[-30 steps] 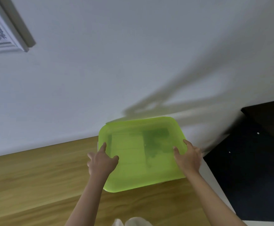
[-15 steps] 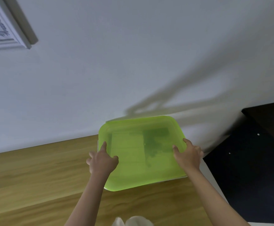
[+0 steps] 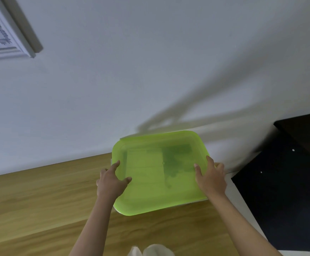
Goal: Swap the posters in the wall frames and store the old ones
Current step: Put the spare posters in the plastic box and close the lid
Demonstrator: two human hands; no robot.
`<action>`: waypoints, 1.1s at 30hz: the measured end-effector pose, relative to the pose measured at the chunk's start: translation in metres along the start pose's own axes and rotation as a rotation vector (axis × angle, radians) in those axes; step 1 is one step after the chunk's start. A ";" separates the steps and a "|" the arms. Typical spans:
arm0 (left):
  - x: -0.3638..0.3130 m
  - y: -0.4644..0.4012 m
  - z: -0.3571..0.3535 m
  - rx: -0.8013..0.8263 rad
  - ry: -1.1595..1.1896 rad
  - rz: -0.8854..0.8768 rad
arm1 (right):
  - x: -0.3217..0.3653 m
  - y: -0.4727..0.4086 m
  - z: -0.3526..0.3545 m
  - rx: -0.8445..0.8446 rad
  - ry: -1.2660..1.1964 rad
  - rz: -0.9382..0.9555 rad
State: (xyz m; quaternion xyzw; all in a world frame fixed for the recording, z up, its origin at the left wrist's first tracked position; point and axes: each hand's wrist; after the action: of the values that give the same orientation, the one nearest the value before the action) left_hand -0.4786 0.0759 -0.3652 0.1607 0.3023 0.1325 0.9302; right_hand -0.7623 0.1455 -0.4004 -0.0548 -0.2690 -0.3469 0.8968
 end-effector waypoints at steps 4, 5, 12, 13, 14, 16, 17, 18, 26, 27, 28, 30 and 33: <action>0.007 -0.002 -0.002 -0.021 0.034 -0.032 | 0.001 0.004 -0.002 -0.038 0.025 -0.003; 0.008 -0.002 -0.003 -0.021 0.046 -0.043 | 0.001 0.004 -0.002 -0.039 0.025 -0.003; 0.021 -0.009 -0.002 0.001 0.163 -0.110 | -0.001 0.007 -0.004 -0.010 0.068 0.017; 0.023 -0.009 -0.002 0.006 0.180 -0.121 | -0.002 0.007 -0.004 -0.008 0.070 0.029; 0.026 -0.009 -0.002 0.017 0.205 -0.128 | -0.003 0.007 -0.004 -0.007 0.069 0.039; 0.031 -0.009 -0.005 0.036 0.263 -0.142 | -0.005 0.007 -0.004 -0.012 0.072 0.053; 0.034 -0.009 -0.007 0.036 0.273 -0.153 | -0.005 0.007 -0.005 -0.018 0.076 0.058; 0.036 -0.009 -0.009 0.031 0.274 -0.161 | -0.004 0.007 -0.005 -0.021 0.081 0.056; 0.043 -0.009 -0.021 -0.039 0.324 -0.205 | -0.004 -0.002 -0.006 -0.083 -0.110 0.026; 0.044 -0.010 -0.022 -0.045 0.328 -0.209 | -0.004 -0.004 -0.006 -0.087 -0.111 0.029; 0.044 -0.010 -0.021 -0.044 0.329 -0.208 | -0.004 -0.005 -0.006 -0.083 -0.109 0.025; 0.045 -0.008 -0.022 -0.056 0.327 -0.226 | -0.004 -0.005 -0.006 -0.075 -0.101 0.030; 0.045 -0.008 -0.021 -0.075 0.285 -0.255 | -0.004 -0.006 -0.006 -0.052 -0.080 0.048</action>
State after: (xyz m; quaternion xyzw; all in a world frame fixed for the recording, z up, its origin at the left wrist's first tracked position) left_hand -0.4549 0.0882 -0.4074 0.0661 0.4439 0.0461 0.8925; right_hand -0.7658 0.1411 -0.4081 -0.0986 -0.2943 -0.3297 0.8916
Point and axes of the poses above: each hand's wrist, its own y-axis away from the middle knuckle, its own z-axis out of the back of the hand, x = y × z, and after that the axes turned 2 degrees about z, right-handed
